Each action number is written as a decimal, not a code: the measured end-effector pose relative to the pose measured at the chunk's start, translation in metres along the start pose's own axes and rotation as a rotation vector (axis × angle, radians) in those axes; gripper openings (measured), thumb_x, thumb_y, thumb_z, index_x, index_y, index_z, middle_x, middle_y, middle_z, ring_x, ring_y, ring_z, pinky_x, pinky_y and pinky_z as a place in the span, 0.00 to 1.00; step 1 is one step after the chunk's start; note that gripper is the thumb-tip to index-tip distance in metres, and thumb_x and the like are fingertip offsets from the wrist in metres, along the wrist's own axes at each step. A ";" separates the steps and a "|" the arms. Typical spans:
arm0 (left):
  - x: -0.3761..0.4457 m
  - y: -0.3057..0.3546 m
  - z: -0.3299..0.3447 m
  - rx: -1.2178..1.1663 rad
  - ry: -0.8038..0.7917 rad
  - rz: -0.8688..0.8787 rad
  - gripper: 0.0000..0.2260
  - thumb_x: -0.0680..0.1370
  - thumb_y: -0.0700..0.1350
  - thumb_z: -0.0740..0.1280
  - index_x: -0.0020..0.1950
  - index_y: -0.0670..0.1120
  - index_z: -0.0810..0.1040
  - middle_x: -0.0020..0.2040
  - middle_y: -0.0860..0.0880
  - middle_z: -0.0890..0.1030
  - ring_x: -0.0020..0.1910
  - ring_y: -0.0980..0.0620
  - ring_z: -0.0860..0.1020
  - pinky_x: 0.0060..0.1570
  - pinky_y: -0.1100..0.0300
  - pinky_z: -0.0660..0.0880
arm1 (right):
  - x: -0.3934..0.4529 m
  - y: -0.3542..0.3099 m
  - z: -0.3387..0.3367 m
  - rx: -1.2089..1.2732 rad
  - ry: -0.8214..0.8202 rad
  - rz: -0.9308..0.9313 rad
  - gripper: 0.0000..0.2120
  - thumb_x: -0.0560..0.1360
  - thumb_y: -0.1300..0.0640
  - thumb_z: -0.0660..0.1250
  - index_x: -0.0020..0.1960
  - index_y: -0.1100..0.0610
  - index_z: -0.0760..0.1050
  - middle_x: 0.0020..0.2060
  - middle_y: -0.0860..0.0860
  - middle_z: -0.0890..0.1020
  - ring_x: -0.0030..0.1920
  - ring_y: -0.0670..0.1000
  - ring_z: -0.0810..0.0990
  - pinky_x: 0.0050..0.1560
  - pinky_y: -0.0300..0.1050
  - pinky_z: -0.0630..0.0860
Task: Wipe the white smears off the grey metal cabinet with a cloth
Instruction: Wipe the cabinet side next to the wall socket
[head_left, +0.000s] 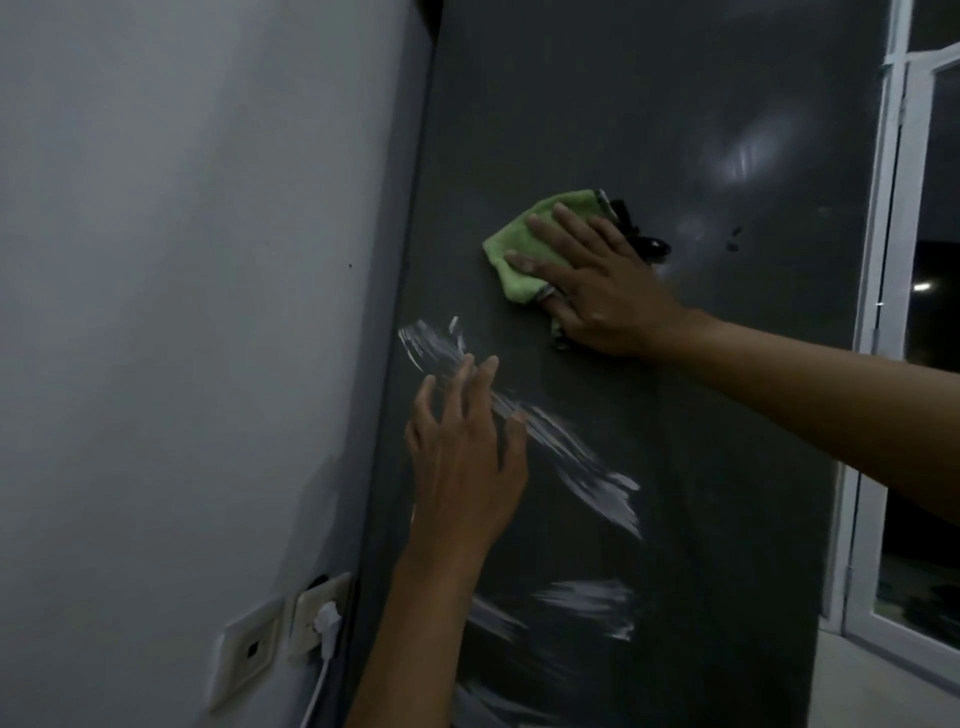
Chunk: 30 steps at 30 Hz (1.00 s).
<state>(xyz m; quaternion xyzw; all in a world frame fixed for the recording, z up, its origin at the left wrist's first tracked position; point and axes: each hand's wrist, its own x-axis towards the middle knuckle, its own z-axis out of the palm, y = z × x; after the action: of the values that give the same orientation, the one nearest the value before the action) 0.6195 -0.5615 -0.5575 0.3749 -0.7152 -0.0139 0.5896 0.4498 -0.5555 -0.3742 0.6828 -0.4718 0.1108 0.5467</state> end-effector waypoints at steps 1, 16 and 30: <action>0.000 -0.002 0.000 -0.001 0.004 -0.003 0.27 0.85 0.56 0.59 0.84 0.56 0.57 0.85 0.54 0.56 0.83 0.45 0.50 0.80 0.41 0.54 | 0.011 -0.008 0.003 0.002 0.003 0.004 0.28 0.84 0.44 0.51 0.84 0.43 0.59 0.86 0.51 0.52 0.86 0.55 0.46 0.84 0.56 0.42; 0.006 -0.021 -0.013 -0.029 0.082 -0.065 0.27 0.85 0.54 0.60 0.83 0.53 0.60 0.84 0.52 0.59 0.82 0.42 0.53 0.80 0.43 0.56 | 0.007 -0.007 0.011 -0.077 -0.062 -0.208 0.29 0.84 0.41 0.47 0.84 0.43 0.60 0.86 0.51 0.53 0.86 0.54 0.46 0.84 0.51 0.38; 0.006 -0.026 -0.018 -0.049 0.073 -0.091 0.27 0.85 0.55 0.60 0.84 0.53 0.59 0.84 0.52 0.58 0.83 0.43 0.51 0.80 0.44 0.55 | 0.067 -0.056 0.021 -0.044 -0.115 -0.272 0.26 0.87 0.42 0.54 0.84 0.42 0.60 0.86 0.51 0.52 0.86 0.55 0.45 0.84 0.55 0.40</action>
<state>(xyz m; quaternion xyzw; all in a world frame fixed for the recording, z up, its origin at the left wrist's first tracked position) 0.6480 -0.5758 -0.5591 0.3928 -0.6749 -0.0447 0.6230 0.5208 -0.6112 -0.3733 0.7333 -0.4077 -0.0140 0.5439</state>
